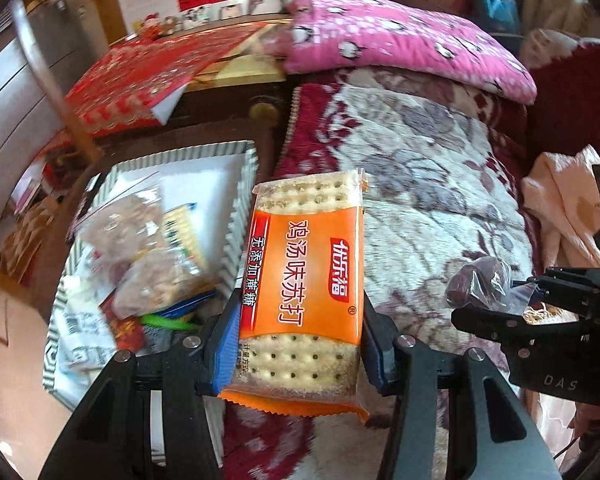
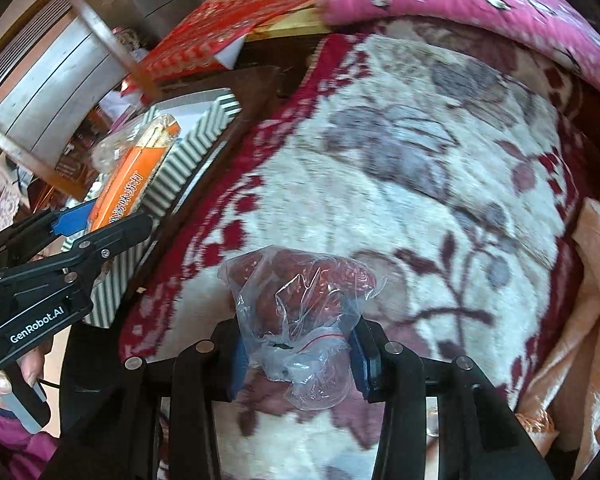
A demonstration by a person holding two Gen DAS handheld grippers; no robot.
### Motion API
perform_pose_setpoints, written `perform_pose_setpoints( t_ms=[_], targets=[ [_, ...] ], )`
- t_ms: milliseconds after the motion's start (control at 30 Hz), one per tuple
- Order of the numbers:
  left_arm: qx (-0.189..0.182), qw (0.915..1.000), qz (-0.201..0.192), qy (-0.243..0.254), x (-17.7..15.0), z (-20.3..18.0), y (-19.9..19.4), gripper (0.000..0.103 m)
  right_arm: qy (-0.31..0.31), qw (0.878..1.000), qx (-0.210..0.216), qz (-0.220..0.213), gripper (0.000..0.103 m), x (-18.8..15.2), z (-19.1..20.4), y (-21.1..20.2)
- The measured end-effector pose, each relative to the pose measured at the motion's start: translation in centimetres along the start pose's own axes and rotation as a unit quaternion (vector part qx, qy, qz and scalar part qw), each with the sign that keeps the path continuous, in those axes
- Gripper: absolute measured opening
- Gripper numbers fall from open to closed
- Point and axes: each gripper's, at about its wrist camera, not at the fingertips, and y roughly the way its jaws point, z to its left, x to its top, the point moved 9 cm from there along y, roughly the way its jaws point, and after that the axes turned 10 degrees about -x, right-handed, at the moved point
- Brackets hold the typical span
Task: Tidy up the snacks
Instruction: 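Carry the orange cracker pack and red dates bag over the tray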
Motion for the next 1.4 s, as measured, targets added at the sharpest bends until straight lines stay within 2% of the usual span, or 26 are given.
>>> perform_pose_setpoints(
  t_ms=[367, 667, 933, 1400],
  targets=[
    [0.033, 0.9977, -0.014, -0.057, -1.0, 6.4, -2.5, 0.051, -0.074, 0.997, 0.015, 0.003, 0.045, 1.8, 6.7, 0.7],
    [0.061, 0.9932, -0.019, -0.097, -1.8, 10.9, -4.0, 0.051, -0.126, 0.992, 0.027, -0.005, 0.045, 4.0, 11.7, 0.6],
    [0.077, 0.9880, -0.016, -0.133, -3.2, 14.6, -4.7, 0.051, -0.170, 0.984, 0.041, -0.002, 0.045, 4.4, 16.2, 1.2],
    [0.089, 0.9799, -0.006, -0.178, -5.6, 18.5, -5.1, 0.051, -0.220, 0.974, 0.049, 0.010, 0.045, 4.0, 20.5, 2.2]
  ],
)
